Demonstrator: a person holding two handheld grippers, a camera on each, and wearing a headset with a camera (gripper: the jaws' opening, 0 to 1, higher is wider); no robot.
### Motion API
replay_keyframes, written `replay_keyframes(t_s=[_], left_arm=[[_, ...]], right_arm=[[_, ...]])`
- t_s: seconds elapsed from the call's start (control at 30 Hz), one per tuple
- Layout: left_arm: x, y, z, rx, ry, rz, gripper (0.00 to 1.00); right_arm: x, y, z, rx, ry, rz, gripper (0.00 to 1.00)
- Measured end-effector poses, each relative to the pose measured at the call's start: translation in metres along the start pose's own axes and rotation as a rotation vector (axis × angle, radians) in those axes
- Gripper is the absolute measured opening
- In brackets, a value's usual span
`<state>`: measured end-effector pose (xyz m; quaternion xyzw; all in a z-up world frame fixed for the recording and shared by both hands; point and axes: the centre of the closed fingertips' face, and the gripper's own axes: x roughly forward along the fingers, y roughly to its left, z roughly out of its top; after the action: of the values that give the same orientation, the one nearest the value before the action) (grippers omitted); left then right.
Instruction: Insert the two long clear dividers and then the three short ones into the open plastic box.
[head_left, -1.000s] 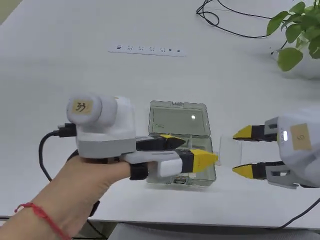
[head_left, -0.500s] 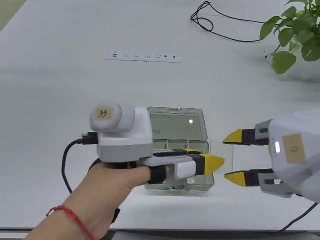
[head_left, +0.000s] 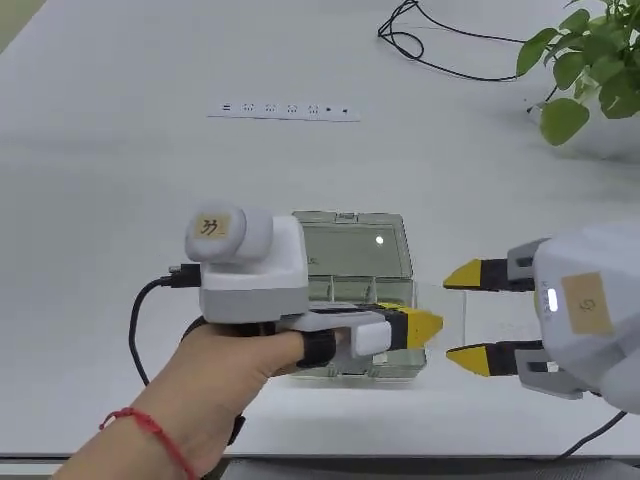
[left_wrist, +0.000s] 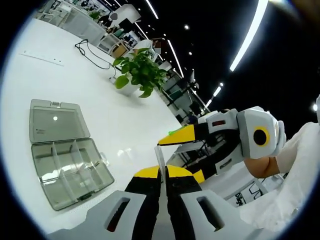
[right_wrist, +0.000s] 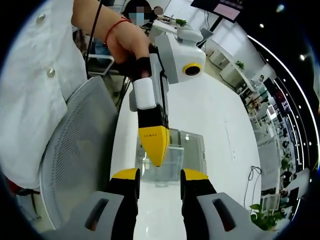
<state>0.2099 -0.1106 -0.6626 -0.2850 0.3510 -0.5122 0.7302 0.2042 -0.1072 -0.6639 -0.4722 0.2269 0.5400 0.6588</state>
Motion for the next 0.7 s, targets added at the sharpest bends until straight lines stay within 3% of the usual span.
replay_keyframes(t_s=[0.43, 0.6, 0.7], left_arm=[[-0.003, 0.002, 0.002, -0.035, -0.037, 0.014, 0.00], [-0.009, 0.004, 0.005, 0.025, -0.045, 0.026, 0.00], [-0.013, 0.001, 0.006, 0.183, -0.041, 0.010, 0.00]], right_arm=[[0.000, -0.003, 0.001, 0.018, -0.005, -0.008, 0.33], [-0.005, -0.006, 0.003, 0.068, -0.036, 0.004, 0.34], [-0.012, -0.009, 0.008, 0.152, -0.098, 0.032, 0.34]])
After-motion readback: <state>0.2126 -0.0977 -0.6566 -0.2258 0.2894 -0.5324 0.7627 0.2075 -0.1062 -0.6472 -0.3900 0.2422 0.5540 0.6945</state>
